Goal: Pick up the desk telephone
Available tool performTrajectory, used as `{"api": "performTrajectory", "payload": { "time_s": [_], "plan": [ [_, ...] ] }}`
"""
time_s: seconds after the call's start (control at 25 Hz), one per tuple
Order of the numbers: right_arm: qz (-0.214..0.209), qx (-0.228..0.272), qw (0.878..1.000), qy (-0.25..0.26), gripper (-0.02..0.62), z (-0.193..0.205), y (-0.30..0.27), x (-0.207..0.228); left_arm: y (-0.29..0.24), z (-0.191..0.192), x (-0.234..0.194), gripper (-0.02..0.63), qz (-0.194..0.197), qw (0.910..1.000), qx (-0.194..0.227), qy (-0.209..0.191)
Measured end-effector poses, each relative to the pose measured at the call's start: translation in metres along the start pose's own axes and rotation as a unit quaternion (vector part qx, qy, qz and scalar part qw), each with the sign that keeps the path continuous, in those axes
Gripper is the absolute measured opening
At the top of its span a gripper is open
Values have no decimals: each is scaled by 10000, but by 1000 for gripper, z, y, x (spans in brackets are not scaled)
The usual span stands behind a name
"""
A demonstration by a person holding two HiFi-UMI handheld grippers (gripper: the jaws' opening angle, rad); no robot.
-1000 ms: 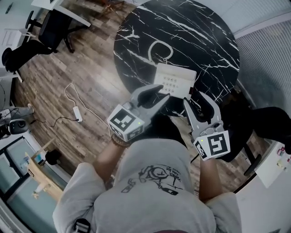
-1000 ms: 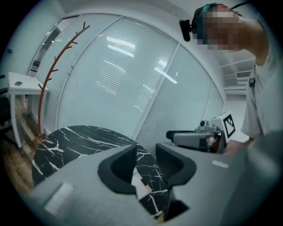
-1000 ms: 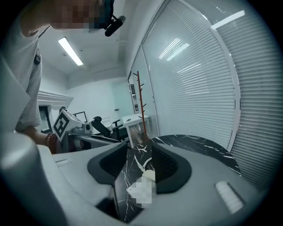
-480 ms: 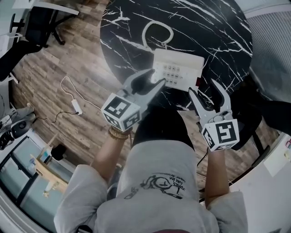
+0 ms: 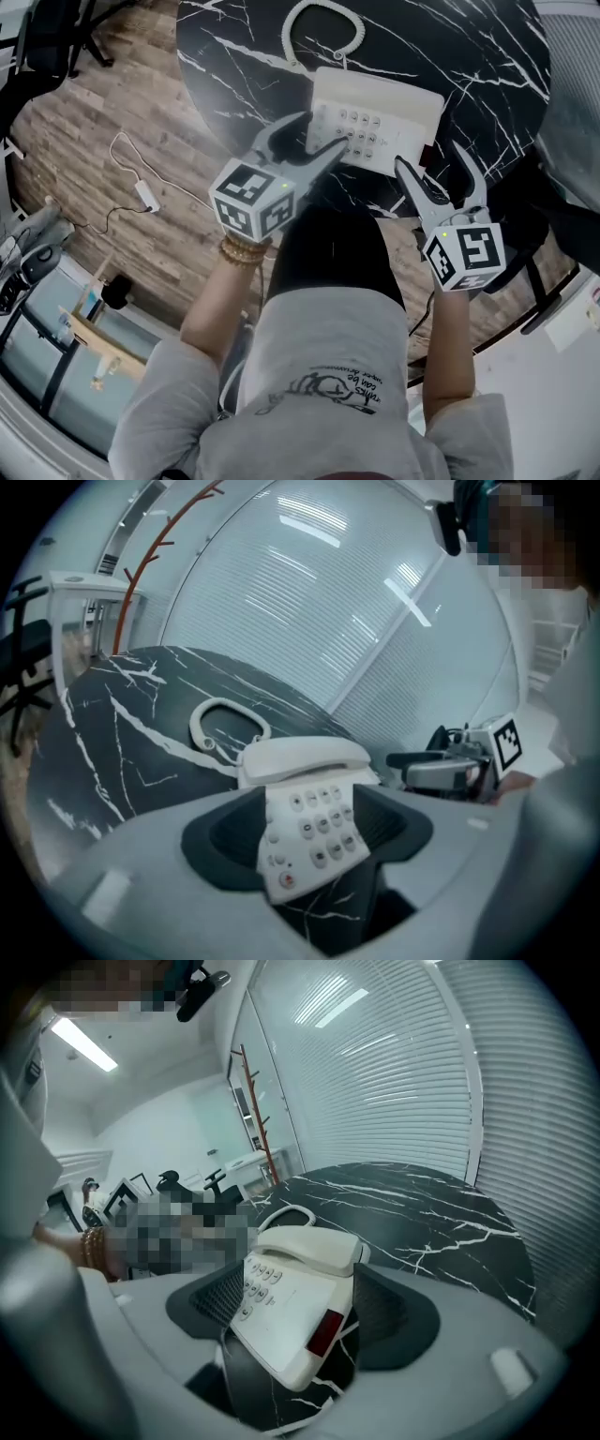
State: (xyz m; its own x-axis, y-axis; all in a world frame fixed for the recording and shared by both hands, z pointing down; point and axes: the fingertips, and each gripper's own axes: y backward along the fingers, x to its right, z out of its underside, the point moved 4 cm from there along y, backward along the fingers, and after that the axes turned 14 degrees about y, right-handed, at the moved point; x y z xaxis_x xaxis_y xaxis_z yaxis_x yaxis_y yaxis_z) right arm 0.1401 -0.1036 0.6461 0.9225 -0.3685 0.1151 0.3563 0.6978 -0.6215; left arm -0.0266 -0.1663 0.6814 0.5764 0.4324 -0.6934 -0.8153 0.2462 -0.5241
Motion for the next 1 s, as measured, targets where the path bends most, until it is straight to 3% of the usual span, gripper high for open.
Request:
{"api": "performTrajectory", "payload": {
  "time_s": [0.48, 0.64, 1.0],
  "plan": [
    [-44, -303, 9986, -428, 379, 46, -35, 5, -25, 25, -36, 334, -285, 9988, -308, 255],
    [-54, -340, 9982, -489, 379, 55, -41, 6, -32, 29, -37, 336, -399, 9984, -381, 152],
    [-239, -92, 9979, -593, 353, 60, -47, 4, -33, 30, -38, 336, -484, 9980, -391, 69]
  ]
}}
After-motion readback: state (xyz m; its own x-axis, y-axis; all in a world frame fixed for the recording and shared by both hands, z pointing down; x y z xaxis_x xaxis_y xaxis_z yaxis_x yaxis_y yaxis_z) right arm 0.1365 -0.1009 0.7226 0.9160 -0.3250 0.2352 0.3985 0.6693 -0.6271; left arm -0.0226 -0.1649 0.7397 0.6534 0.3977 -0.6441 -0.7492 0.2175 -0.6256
